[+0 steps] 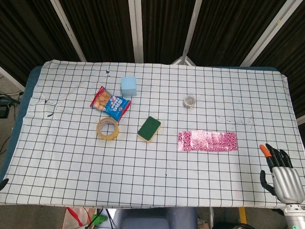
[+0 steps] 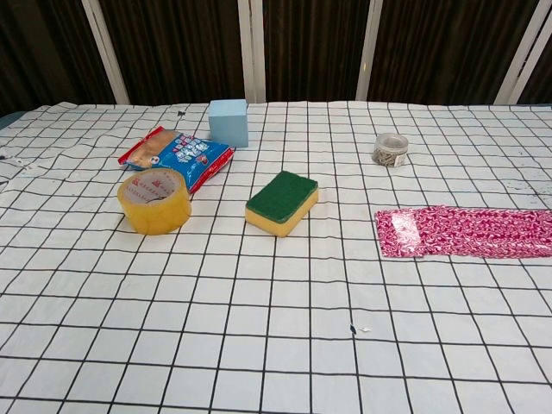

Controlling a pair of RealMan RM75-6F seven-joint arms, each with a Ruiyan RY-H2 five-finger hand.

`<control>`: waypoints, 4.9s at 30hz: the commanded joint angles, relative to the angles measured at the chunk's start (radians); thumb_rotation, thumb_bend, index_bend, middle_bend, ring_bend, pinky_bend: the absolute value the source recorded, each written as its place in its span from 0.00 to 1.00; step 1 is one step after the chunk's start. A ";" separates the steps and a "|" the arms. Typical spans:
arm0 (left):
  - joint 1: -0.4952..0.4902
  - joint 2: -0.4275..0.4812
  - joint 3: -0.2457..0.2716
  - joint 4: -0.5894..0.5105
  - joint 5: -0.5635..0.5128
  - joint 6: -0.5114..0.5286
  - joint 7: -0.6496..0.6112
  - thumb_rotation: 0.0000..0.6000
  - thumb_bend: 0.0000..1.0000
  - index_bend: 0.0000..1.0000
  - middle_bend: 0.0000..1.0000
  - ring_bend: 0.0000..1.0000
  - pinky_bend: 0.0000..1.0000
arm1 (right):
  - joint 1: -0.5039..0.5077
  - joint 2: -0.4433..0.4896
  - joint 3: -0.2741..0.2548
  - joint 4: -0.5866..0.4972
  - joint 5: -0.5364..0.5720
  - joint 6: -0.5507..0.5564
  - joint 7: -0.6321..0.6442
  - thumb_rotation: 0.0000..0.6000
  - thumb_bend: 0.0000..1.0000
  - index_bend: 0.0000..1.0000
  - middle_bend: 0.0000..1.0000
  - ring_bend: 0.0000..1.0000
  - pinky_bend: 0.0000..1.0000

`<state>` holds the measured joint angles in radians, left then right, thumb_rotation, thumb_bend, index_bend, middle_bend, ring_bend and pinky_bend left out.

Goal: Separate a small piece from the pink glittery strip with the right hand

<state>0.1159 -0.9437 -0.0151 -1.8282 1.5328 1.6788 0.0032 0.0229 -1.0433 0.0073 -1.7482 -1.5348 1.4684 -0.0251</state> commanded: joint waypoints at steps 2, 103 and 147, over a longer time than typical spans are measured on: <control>0.001 -0.002 0.005 -0.002 0.009 0.000 0.009 1.00 0.26 0.18 0.04 0.00 0.07 | 0.003 -0.014 0.002 0.004 -0.018 0.009 -0.012 1.00 0.64 0.00 0.11 0.17 0.09; -0.039 -0.018 -0.027 -0.015 -0.086 -0.061 0.079 1.00 0.27 0.18 0.04 0.00 0.07 | 0.777 -0.445 0.010 -0.012 0.900 -0.468 -0.831 1.00 0.76 0.06 0.86 0.86 0.68; -0.034 -0.004 -0.028 0.002 -0.081 -0.054 0.026 1.00 0.27 0.19 0.04 0.00 0.07 | 0.851 -0.482 0.017 -0.143 0.869 -0.332 -0.847 1.00 0.76 0.06 0.86 0.86 0.68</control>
<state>0.0818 -0.9473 -0.0430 -1.8263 1.4513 1.6244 0.0291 0.8784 -1.5346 0.0188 -1.8820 -0.6589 1.1284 -0.8798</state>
